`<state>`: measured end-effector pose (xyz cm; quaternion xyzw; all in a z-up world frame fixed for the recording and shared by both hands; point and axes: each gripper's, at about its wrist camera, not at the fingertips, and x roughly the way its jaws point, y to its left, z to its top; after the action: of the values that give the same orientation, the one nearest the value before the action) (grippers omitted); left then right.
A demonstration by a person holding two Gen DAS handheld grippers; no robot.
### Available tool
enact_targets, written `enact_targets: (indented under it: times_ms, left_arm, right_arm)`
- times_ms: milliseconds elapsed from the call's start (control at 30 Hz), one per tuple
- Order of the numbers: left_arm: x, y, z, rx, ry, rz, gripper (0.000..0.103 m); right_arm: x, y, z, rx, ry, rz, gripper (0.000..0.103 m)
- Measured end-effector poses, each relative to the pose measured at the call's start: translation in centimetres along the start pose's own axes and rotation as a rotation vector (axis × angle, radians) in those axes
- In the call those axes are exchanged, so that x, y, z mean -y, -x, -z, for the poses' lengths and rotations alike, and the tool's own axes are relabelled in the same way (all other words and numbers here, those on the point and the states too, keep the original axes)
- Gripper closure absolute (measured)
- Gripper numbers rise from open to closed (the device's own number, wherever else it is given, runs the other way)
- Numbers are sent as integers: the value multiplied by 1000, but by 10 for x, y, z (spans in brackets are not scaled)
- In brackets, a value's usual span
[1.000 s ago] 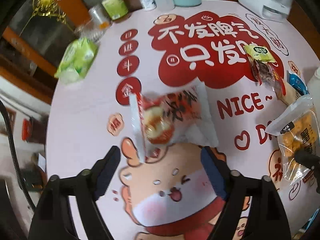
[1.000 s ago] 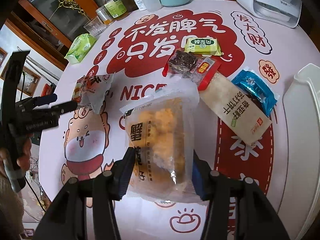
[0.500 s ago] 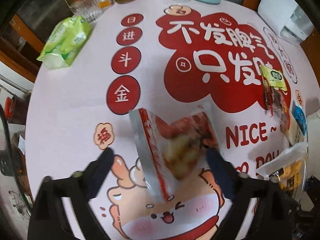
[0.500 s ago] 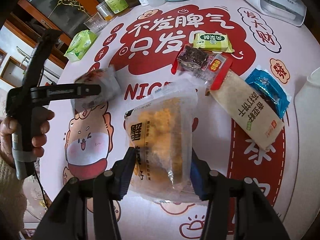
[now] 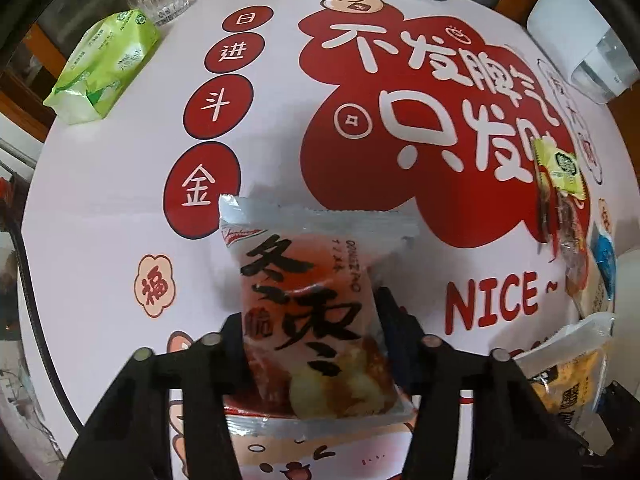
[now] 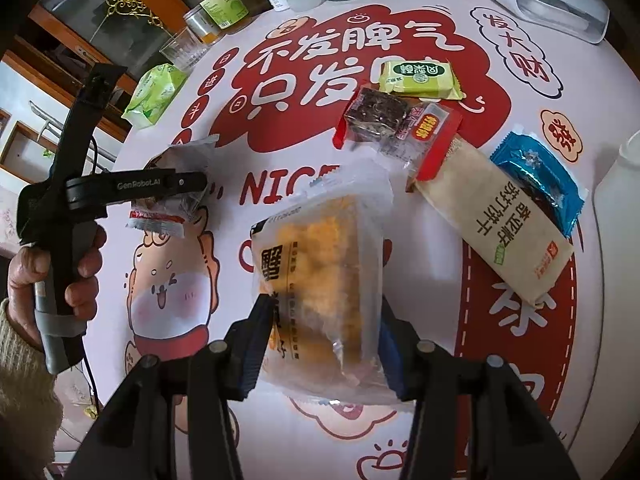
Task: Organize snacks
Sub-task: 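Carry the cake box and bread bag into the white tray and release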
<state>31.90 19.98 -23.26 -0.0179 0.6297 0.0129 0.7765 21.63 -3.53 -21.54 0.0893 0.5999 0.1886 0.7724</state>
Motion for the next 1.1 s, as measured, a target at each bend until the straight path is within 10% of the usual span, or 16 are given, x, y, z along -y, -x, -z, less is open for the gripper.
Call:
enact_targets:
  times_ms: [700,1100]
  left_arm:
    - [69,129,82,114,-150,84,60]
    - [224,217,118,240,-400,222,60]
  right_arm:
    - [13,109,37,170,35,-1,55]
    - [114,241,89,388,-82,215,55]
